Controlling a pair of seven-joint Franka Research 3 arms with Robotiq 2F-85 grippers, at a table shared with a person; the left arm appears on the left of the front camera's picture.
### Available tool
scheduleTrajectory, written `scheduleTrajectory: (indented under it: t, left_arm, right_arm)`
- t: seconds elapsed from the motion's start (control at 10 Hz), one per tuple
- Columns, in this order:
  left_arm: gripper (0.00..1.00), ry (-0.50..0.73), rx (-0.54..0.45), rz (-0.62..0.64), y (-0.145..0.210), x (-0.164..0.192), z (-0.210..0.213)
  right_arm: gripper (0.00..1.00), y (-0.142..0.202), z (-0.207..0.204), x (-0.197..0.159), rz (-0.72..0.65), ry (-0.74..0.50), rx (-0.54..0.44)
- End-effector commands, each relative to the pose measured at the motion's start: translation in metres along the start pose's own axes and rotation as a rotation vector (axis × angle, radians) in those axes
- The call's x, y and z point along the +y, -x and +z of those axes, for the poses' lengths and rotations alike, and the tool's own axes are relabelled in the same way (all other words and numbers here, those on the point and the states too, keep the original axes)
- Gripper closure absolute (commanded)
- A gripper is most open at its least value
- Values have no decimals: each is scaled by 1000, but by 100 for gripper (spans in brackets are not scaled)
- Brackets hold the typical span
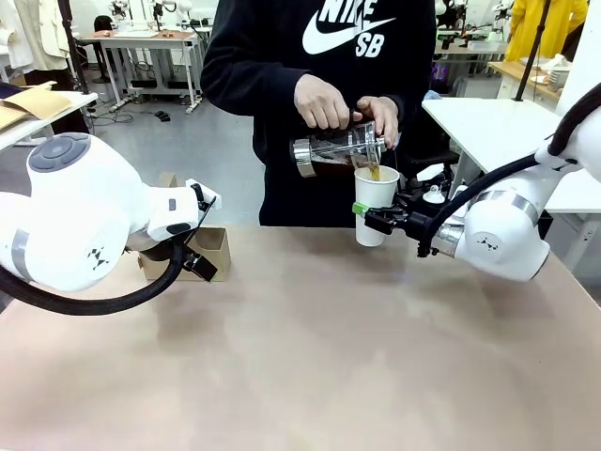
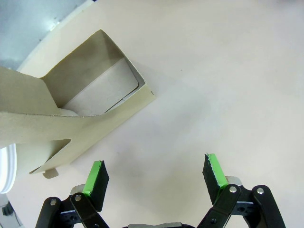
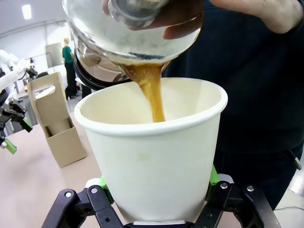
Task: Pour a drink into a cup and package it in a carrier.
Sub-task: When a person places the Paper Cup Lid on the 600 ml Paper Cup , lift the 600 ml Paper Cup.
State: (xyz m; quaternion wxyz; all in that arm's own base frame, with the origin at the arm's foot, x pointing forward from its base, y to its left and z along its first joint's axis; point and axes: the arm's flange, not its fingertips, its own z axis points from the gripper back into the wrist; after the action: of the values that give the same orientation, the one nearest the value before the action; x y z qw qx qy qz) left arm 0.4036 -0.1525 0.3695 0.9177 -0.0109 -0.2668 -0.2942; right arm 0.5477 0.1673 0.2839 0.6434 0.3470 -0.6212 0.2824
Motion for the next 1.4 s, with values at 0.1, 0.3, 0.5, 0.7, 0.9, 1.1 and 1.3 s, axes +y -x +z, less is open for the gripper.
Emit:
scheduleTrajectory:
  t: [0.1, 0.3, 0.5, 0.7, 0.9, 1.1, 1.3]
  left_arm:
    - [0, 1, -2, 2, 0, 1, 1]
    - [0, 1, -2, 2, 0, 1, 1]
    - [0, 1, -2, 2, 0, 1, 1]
    - [0, 1, -2, 2, 0, 1, 1]
    - [0, 1, -2, 2, 0, 1, 1]
    - [0, 1, -2, 2, 0, 1, 1]
    - [0, 1, -2, 2, 0, 1, 1]
  right_arm:
    - [19, -2, 0, 4, -10, 14, -12]
    - [19, -2, 0, 4, -10, 14, -12]
    - [19, -2, 0, 4, -10, 14, -12]
    - [19, -2, 0, 4, -10, 14, -12]
    - [19, -2, 0, 4, -10, 14, -12]
    - [19, -2, 0, 4, -10, 14, -12]
    - [19, -2, 0, 4, -10, 14, -12]
